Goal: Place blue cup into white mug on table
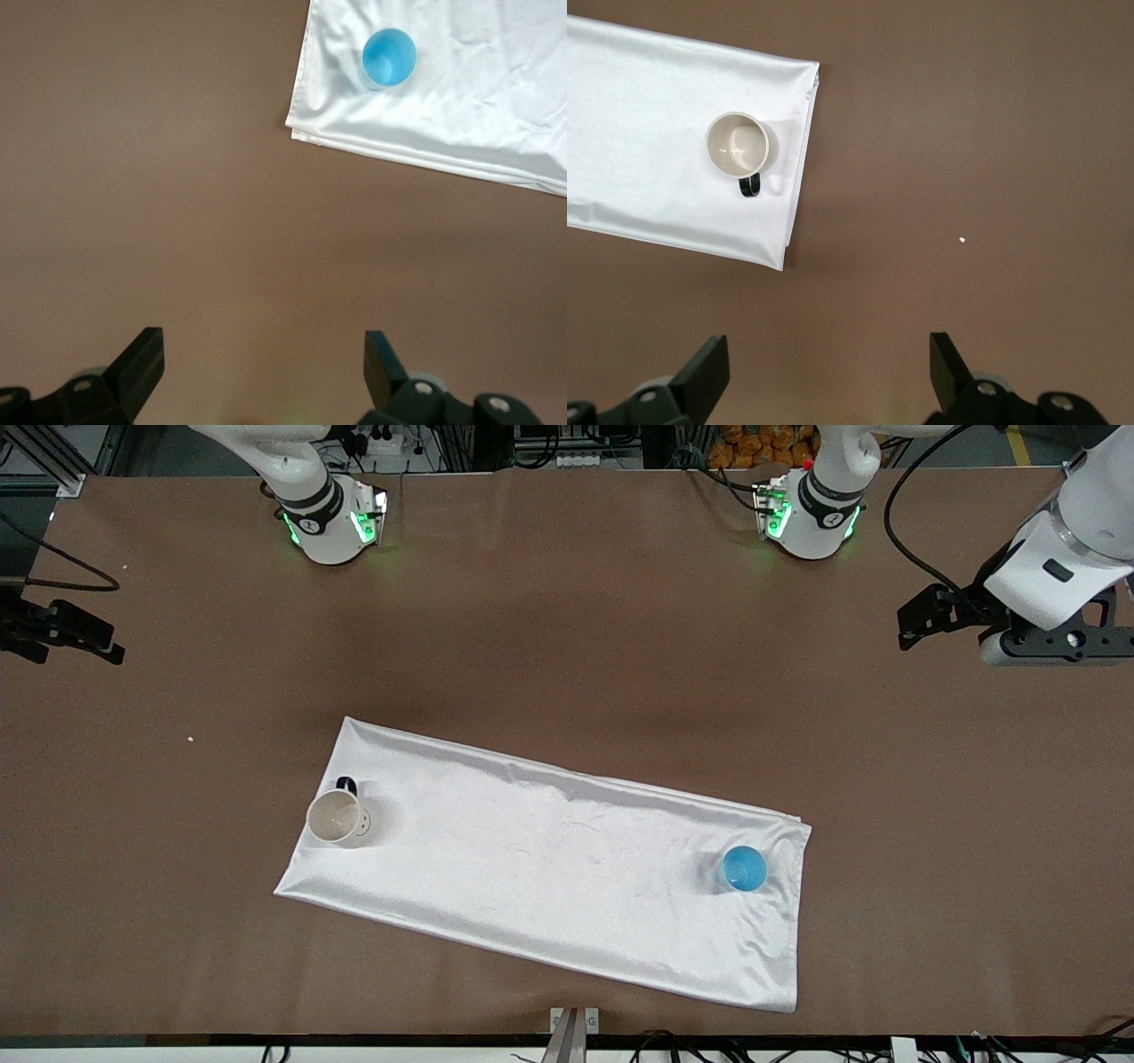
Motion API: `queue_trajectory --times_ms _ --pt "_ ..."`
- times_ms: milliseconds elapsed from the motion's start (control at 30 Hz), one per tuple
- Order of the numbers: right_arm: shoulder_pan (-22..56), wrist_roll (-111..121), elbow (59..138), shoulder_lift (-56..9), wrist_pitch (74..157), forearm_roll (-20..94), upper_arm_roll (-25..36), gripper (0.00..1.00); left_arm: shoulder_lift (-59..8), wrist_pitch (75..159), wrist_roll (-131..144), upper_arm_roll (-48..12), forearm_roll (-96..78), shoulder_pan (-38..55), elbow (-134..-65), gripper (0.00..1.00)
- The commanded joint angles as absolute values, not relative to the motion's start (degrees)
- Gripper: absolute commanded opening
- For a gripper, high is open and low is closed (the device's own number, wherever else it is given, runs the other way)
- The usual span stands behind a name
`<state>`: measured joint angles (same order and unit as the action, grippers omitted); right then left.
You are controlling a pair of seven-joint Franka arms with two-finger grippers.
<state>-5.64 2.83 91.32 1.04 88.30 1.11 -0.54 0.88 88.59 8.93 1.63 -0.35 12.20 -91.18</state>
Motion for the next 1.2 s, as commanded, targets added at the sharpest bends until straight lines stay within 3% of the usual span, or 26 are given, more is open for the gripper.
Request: queue_trajectory --times_ms 0,667,933,1167 --pt "-6.33 3.25 91.23 1.05 87.89 1.41 -0.79 1.0 0.62 89.91 8.0 2.11 -0.97 12.57 -90.7 1.0" --pt "-5.89 2.81 91.32 0.35 88.42 1.49 -1.58 1.0 0.09 90.09 8.09 2.02 -0.62 12.74 -91.05 1.0" --pt "-2.99 1.67 92.02 -5.36 89.38 5.61 -1.23 1.0 -0.44 90.09 8.26 1.76 -0.26 13.1 -91.23 1.0" --pt "-0.27 1.49 96.15 -8.52 96.32 6.94 -1.49 1.0 -0.53 90.09 8.26 1.76 -0.26 13.01 -91.23 1.0"
